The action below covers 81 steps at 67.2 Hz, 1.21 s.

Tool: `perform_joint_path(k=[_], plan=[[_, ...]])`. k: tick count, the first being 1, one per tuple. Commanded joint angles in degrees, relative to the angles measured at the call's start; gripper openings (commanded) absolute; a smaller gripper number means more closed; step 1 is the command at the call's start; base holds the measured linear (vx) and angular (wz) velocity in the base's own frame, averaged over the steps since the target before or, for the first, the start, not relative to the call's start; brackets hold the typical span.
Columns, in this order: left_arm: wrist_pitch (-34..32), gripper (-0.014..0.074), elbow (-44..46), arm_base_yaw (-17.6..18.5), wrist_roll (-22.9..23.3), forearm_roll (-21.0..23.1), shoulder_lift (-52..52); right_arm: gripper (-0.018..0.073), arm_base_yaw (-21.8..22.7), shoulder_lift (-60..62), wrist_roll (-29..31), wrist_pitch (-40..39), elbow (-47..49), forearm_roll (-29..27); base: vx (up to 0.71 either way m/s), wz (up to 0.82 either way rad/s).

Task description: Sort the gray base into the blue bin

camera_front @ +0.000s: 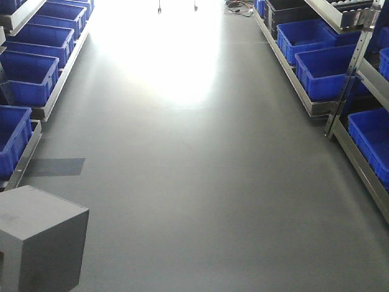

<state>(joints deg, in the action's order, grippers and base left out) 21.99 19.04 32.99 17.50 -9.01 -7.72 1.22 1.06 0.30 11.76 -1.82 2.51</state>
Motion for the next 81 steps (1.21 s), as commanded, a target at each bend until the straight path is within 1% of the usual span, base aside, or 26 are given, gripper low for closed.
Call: perform_joint_path(k=[1, 27, 81], plan=[[-6.3, -0.0007, 1.7, 0.3, 0.4, 0.2, -0.4, -0.0005, 0.4, 0.4, 0.4, -4.5, -0.3, 0.5, 0.46, -0.05], [-6.3, -0.0007, 1.7, 0.3, 0.4, 0.2, -0.4, -0.0005, 0.4, 0.4, 0.4, -4.5, -0.3, 0.5, 0.48, 0.0], [-6.3, -0.0007, 1.7, 0.3, 0.4, 0.2, -0.4, -0.0005, 0.4, 0.4, 0.4, -4.5, -0.3, 0.5, 0.46, 0.07]])
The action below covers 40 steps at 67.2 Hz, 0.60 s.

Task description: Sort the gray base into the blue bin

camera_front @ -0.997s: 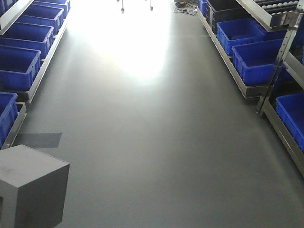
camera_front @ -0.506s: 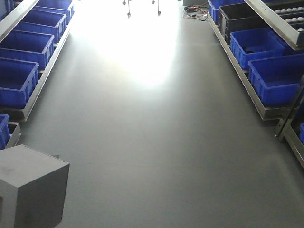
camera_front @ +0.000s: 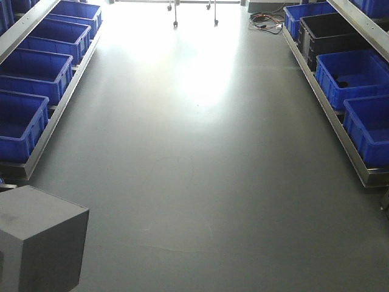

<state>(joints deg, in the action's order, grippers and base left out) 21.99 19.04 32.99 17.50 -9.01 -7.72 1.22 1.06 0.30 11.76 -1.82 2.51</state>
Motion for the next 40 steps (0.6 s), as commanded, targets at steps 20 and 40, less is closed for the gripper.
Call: perform_joint_path(k=[20, 40], plan=[[-6.3, -0.0007, 1.7, 0.3, 0.4, 0.2, -0.4, -0.0005, 0.4, 0.4, 0.4, -4.7, -0.3, 0.5, 0.4, 0.18], [-6.3, -0.0007, 1.7, 0.3, 0.4, 0.2, -0.4, -0.0005, 0.4, 0.4, 0.4, -4.6, -0.3, 0.5, 0.33, 0.65]])
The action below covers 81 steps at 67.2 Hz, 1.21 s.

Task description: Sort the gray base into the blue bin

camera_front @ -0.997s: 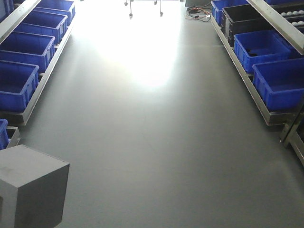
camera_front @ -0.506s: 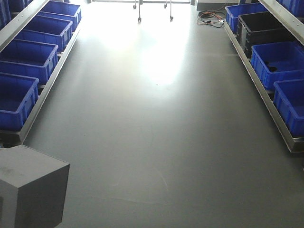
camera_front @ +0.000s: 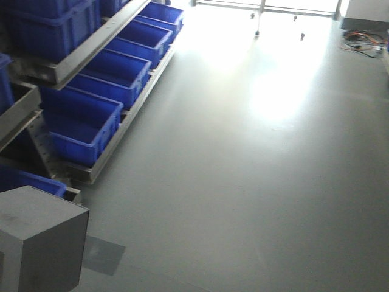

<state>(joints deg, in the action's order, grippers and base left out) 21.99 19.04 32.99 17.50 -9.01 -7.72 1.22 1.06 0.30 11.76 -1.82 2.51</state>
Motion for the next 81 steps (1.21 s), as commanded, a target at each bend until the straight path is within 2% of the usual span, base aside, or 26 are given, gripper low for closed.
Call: perform_joint_path(k=[1, 34, 81], plan=[[-6.3, -0.0007, 1.7, 0.3, 0.4, 0.2, -0.4, -0.0005, 0.4, 0.4, 0.4, -4.6, -0.3, 0.5, 0.3, 0.87], [-6.3, -0.0007, 1.7, 0.3, 0.4, 0.2, -0.4, -0.0005, 0.4, 0.4, 0.4, -4.6, -0.3, 0.5, 0.25, 0.9], [-6.3, -0.0007, 1.7, 0.3, 0.4, 0.2, -0.4, -0.0005, 0.4, 0.4, 0.4, -4.5, -0.3, 0.5, 0.2, 0.76]])
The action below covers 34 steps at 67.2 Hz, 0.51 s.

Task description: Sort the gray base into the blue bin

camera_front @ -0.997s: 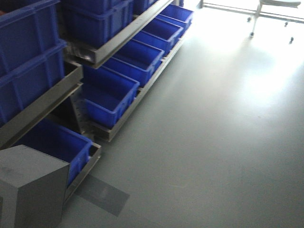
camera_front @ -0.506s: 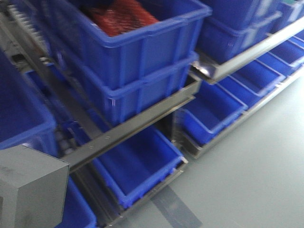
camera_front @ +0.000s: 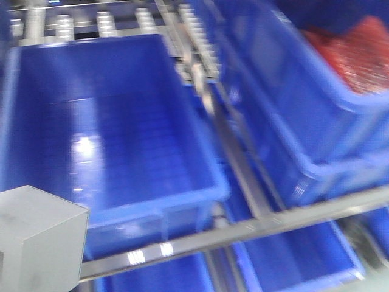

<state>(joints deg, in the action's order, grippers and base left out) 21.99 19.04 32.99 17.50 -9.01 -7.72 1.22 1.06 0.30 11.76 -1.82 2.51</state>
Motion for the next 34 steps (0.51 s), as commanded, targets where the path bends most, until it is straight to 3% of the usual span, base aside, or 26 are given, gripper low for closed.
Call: perform_joint_path(k=[1, 18, 34], plan=[[-6.3, -0.0007, 1.7, 0.3, 0.4, 0.2, -0.4, -0.0005, 0.4, 0.4, 0.4, -4.5, -0.3, 0.5, 0.18, 0.74], [-6.3, -0.0007, 1.7, 0.3, 0.4, 0.2, -0.4, -0.0005, 0.4, 0.4, 0.4, -4.5, -0.3, 0.5, 0.16, 0.58], [-6.3, -0.0007, 1.7, 0.3, 0.4, 0.2, -0.4, -0.0005, 0.4, 0.4, 0.4, -4.7, -0.3, 0.5, 0.11, 0.21]])
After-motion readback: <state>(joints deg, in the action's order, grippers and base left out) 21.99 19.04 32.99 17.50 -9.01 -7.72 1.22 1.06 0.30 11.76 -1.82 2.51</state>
